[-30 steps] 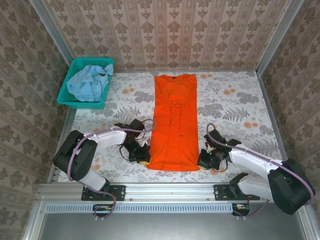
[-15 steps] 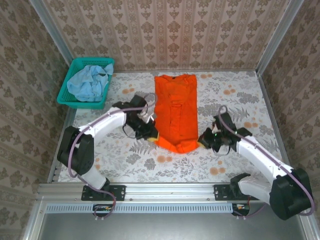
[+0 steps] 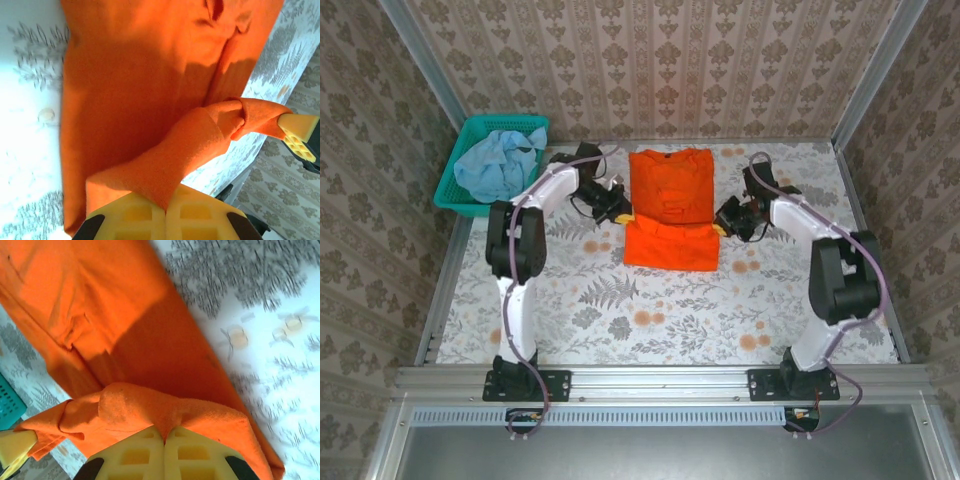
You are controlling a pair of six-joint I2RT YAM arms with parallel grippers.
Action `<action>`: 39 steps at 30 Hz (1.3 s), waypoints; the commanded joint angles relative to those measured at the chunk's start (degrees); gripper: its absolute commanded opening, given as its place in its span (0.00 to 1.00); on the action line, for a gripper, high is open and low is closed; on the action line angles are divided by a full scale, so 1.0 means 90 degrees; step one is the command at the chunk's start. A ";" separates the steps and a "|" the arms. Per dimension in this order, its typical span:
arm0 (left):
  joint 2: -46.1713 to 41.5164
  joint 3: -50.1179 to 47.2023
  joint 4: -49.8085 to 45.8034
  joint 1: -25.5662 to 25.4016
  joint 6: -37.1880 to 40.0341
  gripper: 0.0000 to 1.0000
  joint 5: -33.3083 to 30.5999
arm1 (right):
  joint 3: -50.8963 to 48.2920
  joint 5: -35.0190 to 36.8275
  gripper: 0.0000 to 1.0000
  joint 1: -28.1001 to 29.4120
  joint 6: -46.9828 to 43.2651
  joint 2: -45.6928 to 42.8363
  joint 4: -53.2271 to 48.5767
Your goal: Fold and stack the t-shirts
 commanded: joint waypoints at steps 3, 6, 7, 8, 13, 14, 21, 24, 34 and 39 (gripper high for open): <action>0.0389 0.0556 -0.0277 0.0101 -0.0166 0.04 0.0200 | 0.0728 0.0024 0.00 -0.0140 -0.0188 0.0652 -0.0524; 0.0502 0.0635 -0.0100 0.0141 -0.0290 0.05 0.0183 | 0.0968 -0.0076 0.00 -0.0188 -0.0115 0.0939 -0.0557; 0.0538 0.0673 -0.0017 0.0151 -0.0352 0.05 0.0184 | 0.1062 -0.0100 0.00 -0.0185 -0.0096 0.1020 -0.0559; 0.0580 0.0708 0.0054 0.0151 -0.0420 0.05 0.0168 | 0.1129 -0.0137 0.00 -0.0185 -0.0061 0.1123 -0.0560; 0.0775 0.0840 0.0361 0.0178 -0.0824 0.09 -0.0038 | 0.1380 -0.0362 0.09 -0.0267 0.0295 0.1527 -0.0481; 0.0789 0.0854 0.0404 0.0193 -0.0897 0.15 -0.0109 | 0.1394 -0.0398 0.19 -0.0306 0.0390 0.1557 -0.0425; -0.0025 0.0714 0.0421 0.0366 -0.0977 0.45 -0.1340 | 0.1102 -0.0503 0.53 -0.0671 0.0515 0.0956 -0.0104; -0.0878 0.0049 0.0629 0.0345 -0.0914 0.49 -0.1870 | 0.0387 -0.0549 0.53 -0.0703 0.0368 0.0153 0.0247; -0.2047 -0.2275 0.1968 -0.0816 -0.0618 0.10 -0.1308 | -0.2307 -0.0822 0.02 0.0185 0.0670 -0.1434 0.2133; -0.1543 -0.2485 0.2302 -0.1254 -0.0505 0.08 -0.1442 | -0.2421 -0.0728 0.01 0.0613 0.0845 -0.0893 0.2695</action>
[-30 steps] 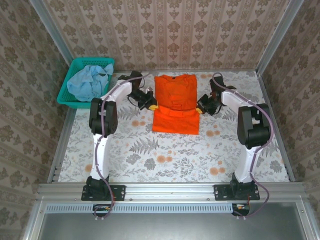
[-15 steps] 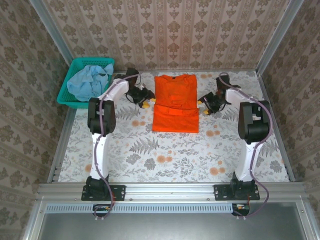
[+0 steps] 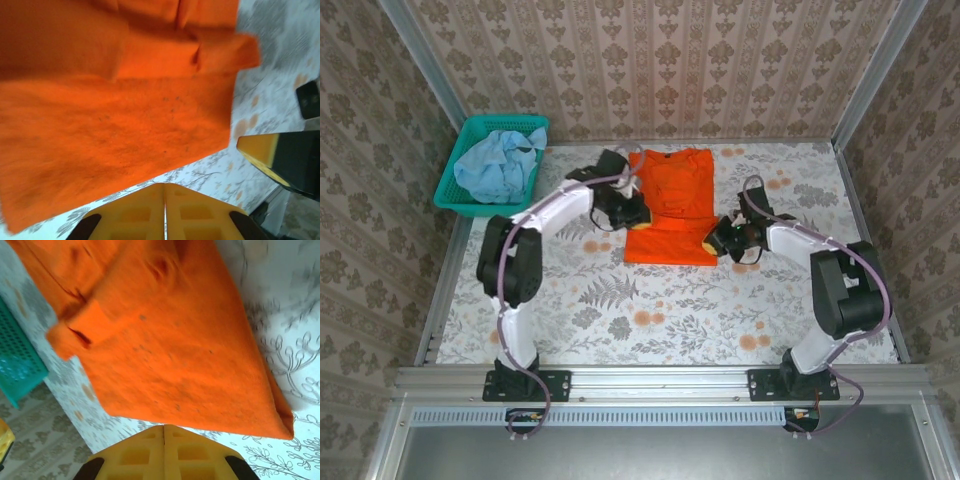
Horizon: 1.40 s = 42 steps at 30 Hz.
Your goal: Fold and stack the t-shirts
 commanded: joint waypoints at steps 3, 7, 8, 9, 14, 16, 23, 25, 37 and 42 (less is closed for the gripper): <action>0.0518 -0.0464 0.0402 -0.0007 0.0322 0.08 -0.0269 | -0.0147 0.0158 0.01 0.0169 0.0128 0.0620 0.0802; 0.0477 -0.1266 0.0568 -0.0043 0.0485 0.08 -0.0470 | -0.0462 0.0204 0.00 0.0306 -0.0117 0.0849 0.0713; 0.0384 -0.1564 0.0666 -0.0062 0.0488 0.08 -0.0471 | -0.0629 0.0245 0.00 0.0359 -0.0149 0.0794 0.0724; 0.0288 -0.1829 0.0750 -0.0090 0.0484 0.08 -0.0461 | -0.0780 0.0298 0.00 0.0408 -0.0162 0.0713 0.0731; -0.0579 -0.3285 0.0927 -0.0234 0.0466 0.09 -0.0355 | -0.1743 0.0510 0.00 0.0814 -0.0053 -0.0112 0.0675; -0.1026 -0.3736 0.0725 -0.0264 0.0576 0.10 -0.0411 | -0.2044 0.0721 0.00 0.1080 -0.0043 -0.0587 0.0417; -0.2703 -0.5036 0.0106 -0.0317 0.0769 0.18 -0.0023 | -0.2519 0.1347 0.05 0.2316 0.0605 -0.2069 -0.0443; -0.2942 -0.5107 -0.0088 -0.0317 0.0839 0.19 0.0076 | -0.2473 0.1571 0.09 0.2494 0.0733 -0.2393 -0.0683; -0.2938 -0.3975 -0.0152 0.0151 0.0423 0.27 0.0028 | -0.1121 0.1607 0.15 0.2126 -0.0614 -0.1513 -0.1187; -0.2281 -0.3540 -0.0178 0.0374 0.0500 0.27 -0.0034 | -0.0455 0.1488 0.15 0.1976 -0.1058 -0.0670 -0.1256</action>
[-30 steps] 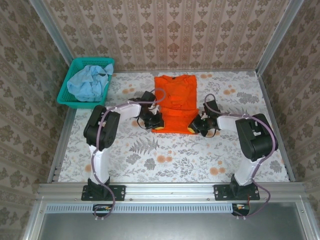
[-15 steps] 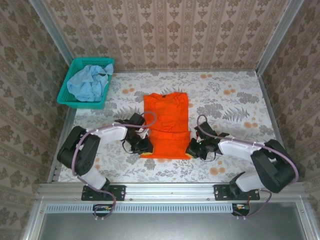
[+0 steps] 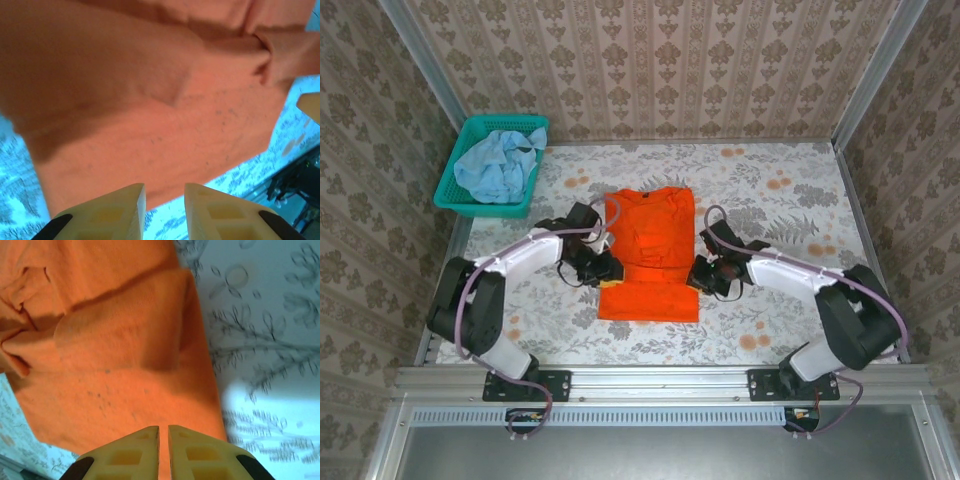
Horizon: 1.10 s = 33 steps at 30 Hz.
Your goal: Fold and stack the t-shirts
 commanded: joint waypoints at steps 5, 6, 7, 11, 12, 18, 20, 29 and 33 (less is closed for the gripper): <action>0.0684 0.0511 -0.0098 0.0186 -0.0032 0.29 -0.0125 | 0.0584 -0.0224 0.16 -0.0255 -0.0482 0.0687 -0.0280; 0.0746 0.0562 -0.0097 0.0192 -0.0032 0.30 -0.0135 | 0.0614 -0.0227 0.17 -0.0275 -0.0490 0.0726 -0.0275; 0.0810 0.0629 -0.0089 0.0195 -0.0026 0.30 -0.0141 | 0.0676 -0.0244 0.18 -0.0295 -0.0510 0.0796 -0.0292; 0.1064 0.0873 -0.0065 0.0200 -0.0006 0.32 -0.0129 | 0.0846 -0.0302 0.27 -0.0396 -0.0484 0.1054 -0.0310; 0.1128 0.0921 -0.0064 0.0196 -0.0011 0.32 -0.0124 | 0.0881 -0.0321 0.28 -0.0418 -0.0450 0.1087 -0.0272; 0.1359 0.1296 -0.0057 0.0201 -0.0053 0.34 -0.0076 | 0.1168 -0.0416 0.31 -0.0592 -0.0053 0.1306 -0.0005; 0.1390 0.1496 -0.0118 0.0372 -0.0033 0.36 -0.0075 | 0.1250 -0.0439 0.30 -0.0664 0.0139 0.1372 0.0082; 0.1170 0.2438 -0.1149 0.0279 0.0731 0.45 -0.0354 | 0.1372 -0.0599 0.32 -0.1018 0.1227 0.1669 0.0718; 0.1019 0.2327 -0.1757 -0.0033 0.1307 0.44 -0.0251 | 0.1353 -0.0719 0.34 -0.1151 0.1619 0.1701 0.1114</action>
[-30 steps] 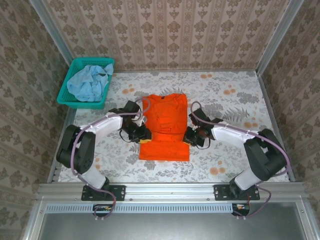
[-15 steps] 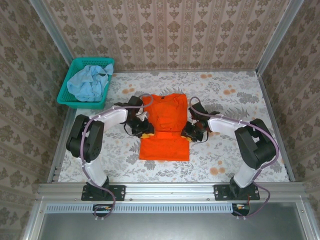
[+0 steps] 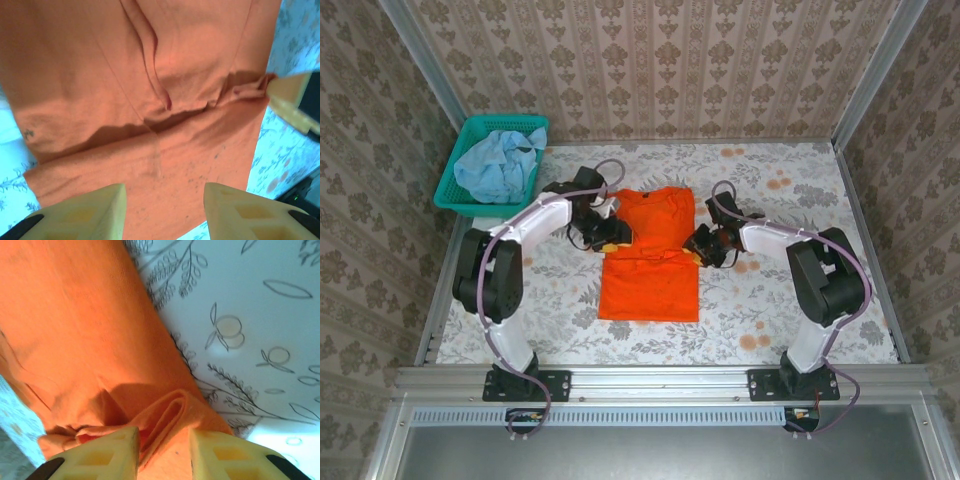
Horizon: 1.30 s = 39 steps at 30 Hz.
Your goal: Fold and stack the t-shirts
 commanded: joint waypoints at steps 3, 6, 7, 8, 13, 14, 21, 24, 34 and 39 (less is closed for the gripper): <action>-0.0549 -0.0500 -0.1028 -0.0393 0.0923 0.44 0.0104 | 0.0226 -0.0190 0.35 -0.0082 0.0378 0.0073 0.0228; -0.0831 -0.1040 -0.0880 -0.0480 0.1032 0.44 0.0434 | 0.0262 -0.0299 0.35 -0.0082 0.0285 0.0109 0.0186; -0.0884 -0.1159 -0.0804 -0.0519 0.1045 0.44 0.0547 | 0.0281 -0.0300 0.35 -0.0081 0.0249 0.0121 0.0147; -0.0910 -0.1237 -0.0703 -0.0569 0.1040 0.45 0.0702 | 0.0291 -0.0297 0.35 -0.0080 0.0233 0.0147 0.0130; -0.0600 -0.0702 -0.0586 -0.1050 0.0983 0.45 0.1040 | 0.0383 -0.0409 0.34 -0.0079 0.0239 0.0305 0.0099; -0.0432 -0.0517 -0.0574 -0.1144 0.0963 0.46 0.1084 | 0.0389 -0.0405 0.34 -0.0081 0.0237 0.0316 0.0104; 0.0764 0.0493 -0.0615 -0.1747 0.0971 0.45 0.1070 | 0.0475 -0.0429 0.33 -0.0074 0.0188 0.0479 0.0095; 0.1134 0.0733 -0.0593 -0.1865 0.0915 0.43 0.0800 | 0.0488 -0.0453 0.33 -0.0082 0.0191 0.0534 0.0100; 0.1144 0.0412 0.0199 -0.1846 0.0369 0.43 -0.1355 | 0.0506 -0.0534 0.33 -0.0082 0.0163 0.0702 0.0156; 0.1051 0.0315 0.0253 -0.1730 0.0228 0.43 -0.2311 | 0.0511 -0.0578 0.33 -0.0077 0.0134 0.0771 0.0161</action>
